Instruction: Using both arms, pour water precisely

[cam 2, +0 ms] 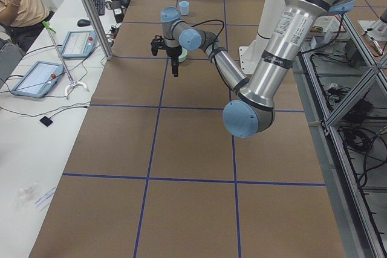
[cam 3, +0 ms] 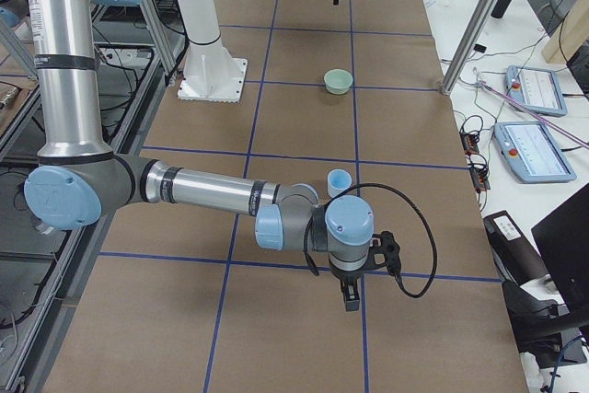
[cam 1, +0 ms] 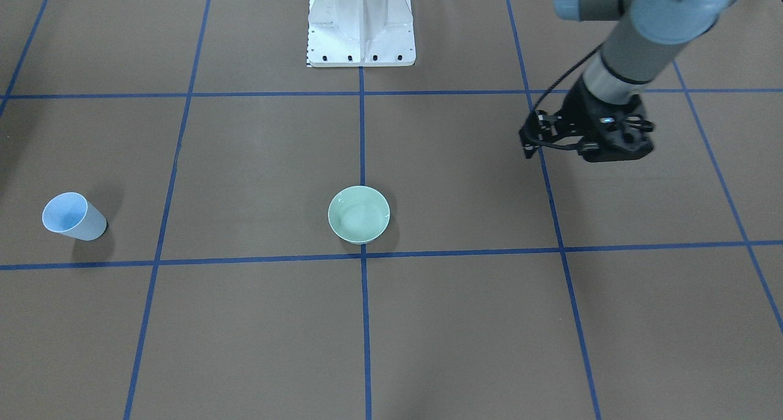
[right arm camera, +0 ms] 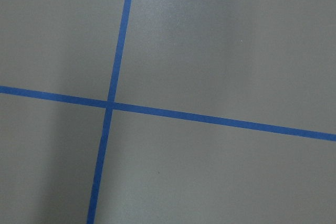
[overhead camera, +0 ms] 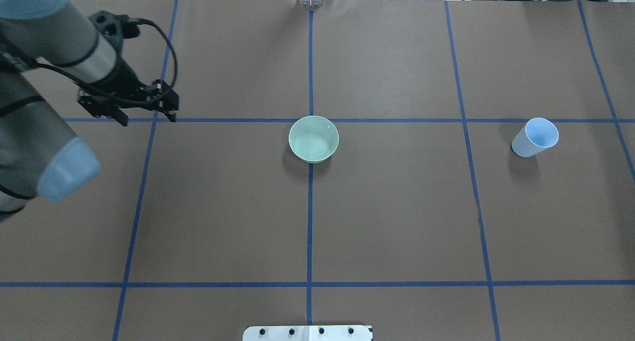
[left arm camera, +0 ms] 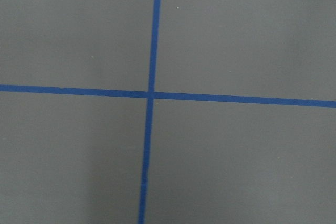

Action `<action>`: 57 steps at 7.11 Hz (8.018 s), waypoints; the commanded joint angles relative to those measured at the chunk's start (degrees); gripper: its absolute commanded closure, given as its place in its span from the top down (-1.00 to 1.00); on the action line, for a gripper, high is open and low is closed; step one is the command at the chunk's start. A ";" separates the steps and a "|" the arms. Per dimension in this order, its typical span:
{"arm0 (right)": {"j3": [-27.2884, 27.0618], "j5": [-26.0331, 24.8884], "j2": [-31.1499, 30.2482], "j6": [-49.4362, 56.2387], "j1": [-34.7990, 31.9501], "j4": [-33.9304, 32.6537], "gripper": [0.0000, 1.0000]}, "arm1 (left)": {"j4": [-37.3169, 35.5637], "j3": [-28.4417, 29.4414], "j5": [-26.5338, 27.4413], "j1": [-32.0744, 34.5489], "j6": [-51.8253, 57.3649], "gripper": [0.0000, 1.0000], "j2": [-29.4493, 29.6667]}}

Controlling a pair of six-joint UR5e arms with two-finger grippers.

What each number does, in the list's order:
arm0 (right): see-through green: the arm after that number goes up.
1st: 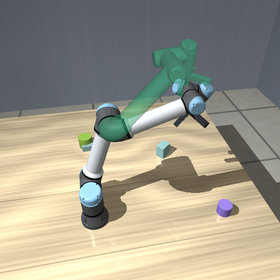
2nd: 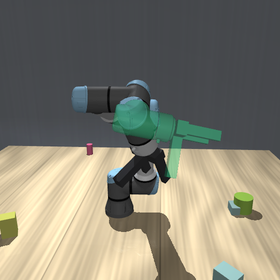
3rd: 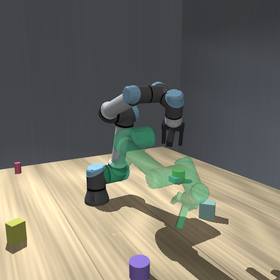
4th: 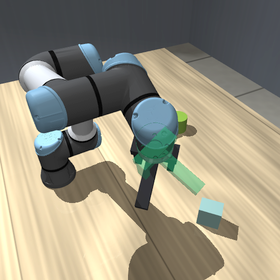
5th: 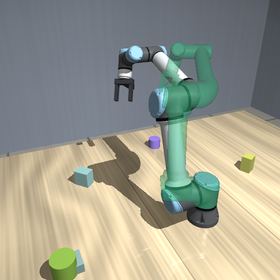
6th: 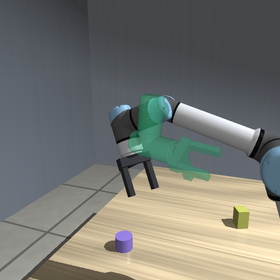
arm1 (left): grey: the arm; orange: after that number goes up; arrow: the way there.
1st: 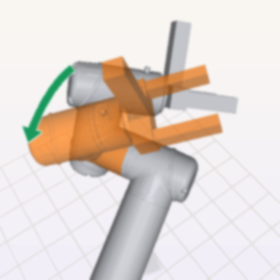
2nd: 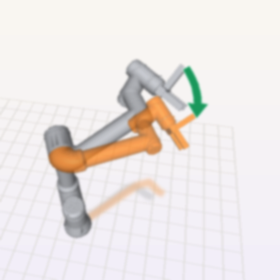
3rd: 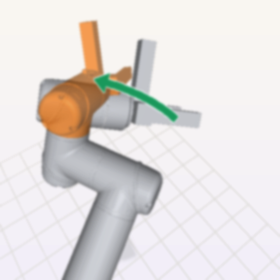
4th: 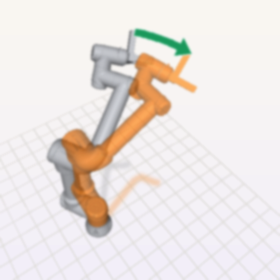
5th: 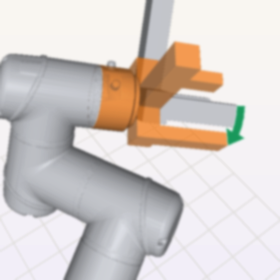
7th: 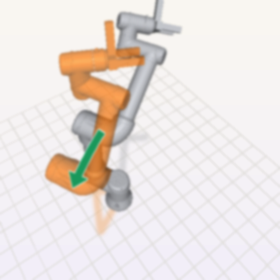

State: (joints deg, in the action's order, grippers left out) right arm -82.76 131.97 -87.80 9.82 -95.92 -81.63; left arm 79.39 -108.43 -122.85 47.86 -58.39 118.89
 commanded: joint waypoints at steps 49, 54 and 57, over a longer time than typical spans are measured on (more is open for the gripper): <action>-1.00 -0.57 0.09 0.11 -0.05 0.15 1.00 | 18.81 17.37 -14.35 40.99 63.90 1.00 -27.32; -1.09 -0.31 0.18 0.02 -0.05 0.07 1.00 | 6.86 14.58 -9.36 43.89 72.26 1.00 -27.31; -1.09 -0.13 0.18 0.02 -0.05 0.07 1.00 | 7.44 11.66 -6.87 46.44 71.93 1.00 -28.27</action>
State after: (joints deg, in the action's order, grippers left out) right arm -83.85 131.74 -87.63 9.84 -95.95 -81.56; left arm 86.58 -96.10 -129.87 93.79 13.68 91.05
